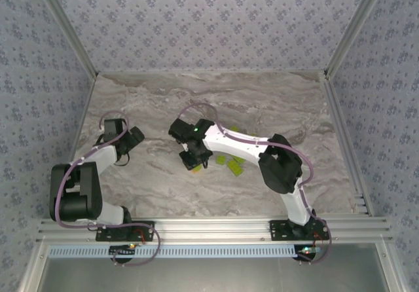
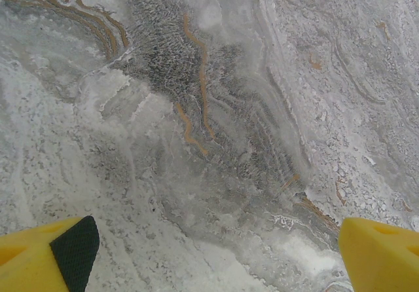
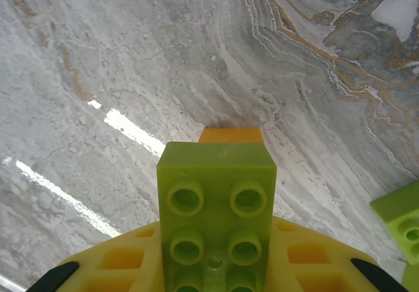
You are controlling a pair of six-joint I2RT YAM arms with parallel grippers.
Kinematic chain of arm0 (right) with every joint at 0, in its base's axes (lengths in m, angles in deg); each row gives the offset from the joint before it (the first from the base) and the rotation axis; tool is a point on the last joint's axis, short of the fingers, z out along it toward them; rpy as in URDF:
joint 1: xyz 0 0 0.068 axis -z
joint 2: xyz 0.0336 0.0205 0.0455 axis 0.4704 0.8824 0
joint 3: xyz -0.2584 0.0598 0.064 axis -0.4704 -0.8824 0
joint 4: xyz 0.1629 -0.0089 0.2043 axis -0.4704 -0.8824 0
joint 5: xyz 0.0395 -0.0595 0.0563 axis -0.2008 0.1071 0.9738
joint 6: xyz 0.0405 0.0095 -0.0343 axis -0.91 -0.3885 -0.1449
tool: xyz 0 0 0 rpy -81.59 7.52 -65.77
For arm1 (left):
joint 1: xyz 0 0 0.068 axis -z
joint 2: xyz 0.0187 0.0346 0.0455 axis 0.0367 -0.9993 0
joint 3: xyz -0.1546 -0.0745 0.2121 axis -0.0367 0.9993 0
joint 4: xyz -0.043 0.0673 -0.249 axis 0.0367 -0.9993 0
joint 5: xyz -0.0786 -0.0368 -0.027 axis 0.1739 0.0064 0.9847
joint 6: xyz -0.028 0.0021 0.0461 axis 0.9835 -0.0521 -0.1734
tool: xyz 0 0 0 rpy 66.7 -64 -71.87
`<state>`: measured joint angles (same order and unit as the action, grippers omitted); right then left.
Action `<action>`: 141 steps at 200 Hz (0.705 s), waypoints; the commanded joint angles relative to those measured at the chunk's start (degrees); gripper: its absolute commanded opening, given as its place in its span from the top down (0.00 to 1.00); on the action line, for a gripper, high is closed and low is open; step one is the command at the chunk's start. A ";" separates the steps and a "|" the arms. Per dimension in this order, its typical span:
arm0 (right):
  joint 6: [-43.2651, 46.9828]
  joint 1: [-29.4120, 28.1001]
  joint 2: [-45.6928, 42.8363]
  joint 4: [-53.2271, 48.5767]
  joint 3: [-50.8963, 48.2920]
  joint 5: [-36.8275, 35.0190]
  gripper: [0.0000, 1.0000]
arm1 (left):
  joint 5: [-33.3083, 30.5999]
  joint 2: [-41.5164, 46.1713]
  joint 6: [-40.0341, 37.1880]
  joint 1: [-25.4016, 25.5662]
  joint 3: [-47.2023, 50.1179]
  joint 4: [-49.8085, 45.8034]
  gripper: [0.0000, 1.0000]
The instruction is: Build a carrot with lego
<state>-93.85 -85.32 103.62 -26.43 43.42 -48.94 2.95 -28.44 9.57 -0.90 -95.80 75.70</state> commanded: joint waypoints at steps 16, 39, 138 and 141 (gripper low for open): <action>-0.01 0.27 2.56 -1.39 3.50 -0.84 0.73 | 0.92 -0.91 -0.24 -0.27 -1.54 0.36 0.04; 0.62 0.30 3.54 -1.33 3.56 -0.88 0.73 | 0.96 -0.92 -0.31 -0.26 -1.54 0.36 0.04; 1.96 0.33 4.59 -2.74 3.06 -1.58 0.73 | 0.96 -1.05 -0.33 -0.33 -1.67 0.27 0.04; 2.05 0.30 4.61 -2.78 3.08 -1.51 0.73 | 0.94 -1.00 -0.31 -0.26 -1.71 0.27 0.04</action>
<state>-92.92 -85.19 106.74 -26.80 45.43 -49.62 2.95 -28.49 9.57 -0.90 -95.80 75.68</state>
